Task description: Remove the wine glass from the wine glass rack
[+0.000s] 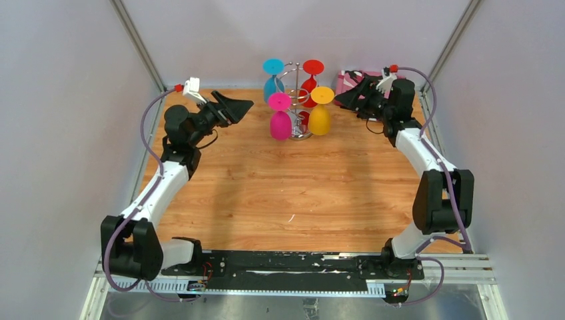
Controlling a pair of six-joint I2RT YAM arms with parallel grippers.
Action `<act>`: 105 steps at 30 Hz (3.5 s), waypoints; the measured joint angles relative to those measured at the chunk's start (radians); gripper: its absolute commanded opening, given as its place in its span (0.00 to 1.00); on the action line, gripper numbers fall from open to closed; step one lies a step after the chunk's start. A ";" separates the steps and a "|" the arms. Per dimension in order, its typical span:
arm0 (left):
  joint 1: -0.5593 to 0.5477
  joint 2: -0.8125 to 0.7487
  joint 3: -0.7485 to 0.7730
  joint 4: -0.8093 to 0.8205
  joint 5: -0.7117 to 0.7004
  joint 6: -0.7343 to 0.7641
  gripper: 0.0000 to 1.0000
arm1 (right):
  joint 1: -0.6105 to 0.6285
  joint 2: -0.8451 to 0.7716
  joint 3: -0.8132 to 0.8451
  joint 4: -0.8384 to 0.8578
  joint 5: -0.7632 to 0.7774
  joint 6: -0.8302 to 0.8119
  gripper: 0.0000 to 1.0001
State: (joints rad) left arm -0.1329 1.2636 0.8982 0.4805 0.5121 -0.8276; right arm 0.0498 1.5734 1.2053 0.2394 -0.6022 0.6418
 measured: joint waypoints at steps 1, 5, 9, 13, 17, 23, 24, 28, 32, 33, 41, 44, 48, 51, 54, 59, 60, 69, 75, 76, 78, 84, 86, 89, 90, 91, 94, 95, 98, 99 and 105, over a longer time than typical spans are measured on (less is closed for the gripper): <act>0.000 -0.018 -0.013 -0.005 -0.009 0.011 1.00 | 0.000 0.015 0.000 0.012 -0.011 0.016 0.80; 0.000 -0.116 -0.045 -0.089 -0.066 0.083 1.00 | 0.000 0.064 0.000 0.056 -0.055 0.072 0.78; 0.000 -0.199 -0.045 -0.139 -0.098 0.136 1.00 | 0.000 0.090 0.002 0.116 -0.090 0.137 0.78; 0.000 -0.254 -0.058 -0.150 -0.121 0.161 1.00 | 0.000 0.108 0.015 0.188 -0.127 0.206 0.76; 0.000 -0.260 -0.063 -0.176 -0.139 0.176 1.00 | 0.000 0.141 0.031 0.289 -0.171 0.301 0.71; 0.000 -0.253 -0.065 -0.196 -0.143 0.190 1.00 | 0.000 0.214 0.036 0.400 -0.220 0.417 0.70; 0.000 -0.253 -0.065 -0.200 -0.143 0.192 1.00 | 0.000 0.217 0.036 0.391 -0.220 0.417 0.70; 0.000 -0.253 -0.067 -0.205 -0.155 0.201 1.00 | 0.000 0.217 0.061 0.339 -0.220 0.396 0.69; 0.000 -0.250 -0.068 -0.212 -0.159 0.211 1.00 | -0.001 0.217 0.081 0.328 -0.220 0.386 0.70; 0.000 -0.249 -0.068 -0.214 -0.159 0.212 1.00 | -0.001 0.217 0.091 0.308 -0.217 0.377 0.70; 0.000 -0.248 -0.068 -0.241 -0.173 0.237 1.00 | 0.001 0.261 0.565 -0.146 -0.054 0.069 0.74; 0.000 -0.248 -0.068 -0.253 -0.188 0.252 1.00 | 0.025 0.272 0.752 -0.303 0.035 -0.076 0.71; 0.000 -0.250 -0.068 -0.287 -0.230 0.275 1.00 | 0.110 0.327 0.963 -0.506 0.164 -0.264 0.67; 0.000 -0.253 -0.063 -0.329 -0.274 0.294 1.00 | 0.214 0.373 1.033 -0.631 0.273 -0.383 0.64; 0.000 -0.260 -0.053 -0.365 -0.312 0.307 1.00 | 0.311 0.421 1.044 -0.720 0.362 -0.467 0.64; 0.000 -0.285 -0.046 -0.389 -0.342 0.325 1.00 | 0.384 0.488 1.047 -0.796 0.439 -0.533 0.64; 0.000 -0.290 -0.046 -0.394 -0.344 0.327 1.00 | 0.386 0.496 1.049 -0.801 0.449 -0.539 0.64; 0.000 -0.311 -0.046 -0.417 -0.364 0.345 1.00 | 0.387 0.511 1.064 -0.761 0.483 -0.561 0.64; 0.000 -0.311 -0.045 -0.423 -0.368 0.350 1.00 | 0.389 0.547 1.078 -0.697 0.483 -0.562 0.64; 0.000 -0.311 -0.046 -0.423 -0.369 0.351 1.00 | 0.389 0.554 1.079 -0.687 0.483 -0.562 0.64; 0.000 -0.311 -0.046 -0.424 -0.372 0.354 1.00 | 0.391 0.576 1.080 -0.655 0.483 -0.562 0.64; 0.000 -0.311 -0.046 -0.425 -0.379 0.365 1.00 | 0.395 0.652 1.116 -0.595 0.475 -0.564 0.64; 0.000 -0.311 -0.046 -0.425 -0.382 0.368 1.00 | 0.396 0.663 1.118 -0.578 0.470 -0.565 0.64; 0.000 -0.311 -0.046 -0.425 -0.385 0.372 1.00 | 0.399 0.668 1.118 -0.555 0.466 -0.565 0.64; 0.000 -0.311 -0.046 -0.425 -0.386 0.373 1.00 | 0.399 0.668 1.118 -0.548 0.466 -0.565 0.64; 0.000 -0.311 -0.046 -0.425 -0.386 0.374 1.00 | 0.401 0.668 1.118 -0.538 0.465 -0.565 0.64; 0.000 -0.311 -0.046 -0.425 -0.388 0.376 1.00 | 0.406 0.668 1.118 -0.515 0.465 -0.565 0.64; 0.000 -0.310 -0.046 -0.425 -0.389 0.376 1.00 | 0.408 0.668 1.118 -0.513 0.465 -0.565 0.64; 0.000 -0.306 -0.046 -0.425 -0.390 0.376 1.00 | 0.411 0.668 1.118 -0.508 0.465 -0.565 0.64; 0.000 -0.304 -0.046 -0.425 -0.390 0.376 1.00 | 0.412 0.668 1.118 -0.508 0.465 -0.565 0.64; 0.000 -0.288 -0.046 -0.425 -0.389 0.375 1.00 | 0.412 0.666 1.115 -0.507 0.466 -0.565 0.64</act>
State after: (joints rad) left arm -0.1329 0.9756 0.8524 0.0559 0.1226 -0.4522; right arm 0.4622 2.2391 2.3207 -0.2680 -0.1364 0.0769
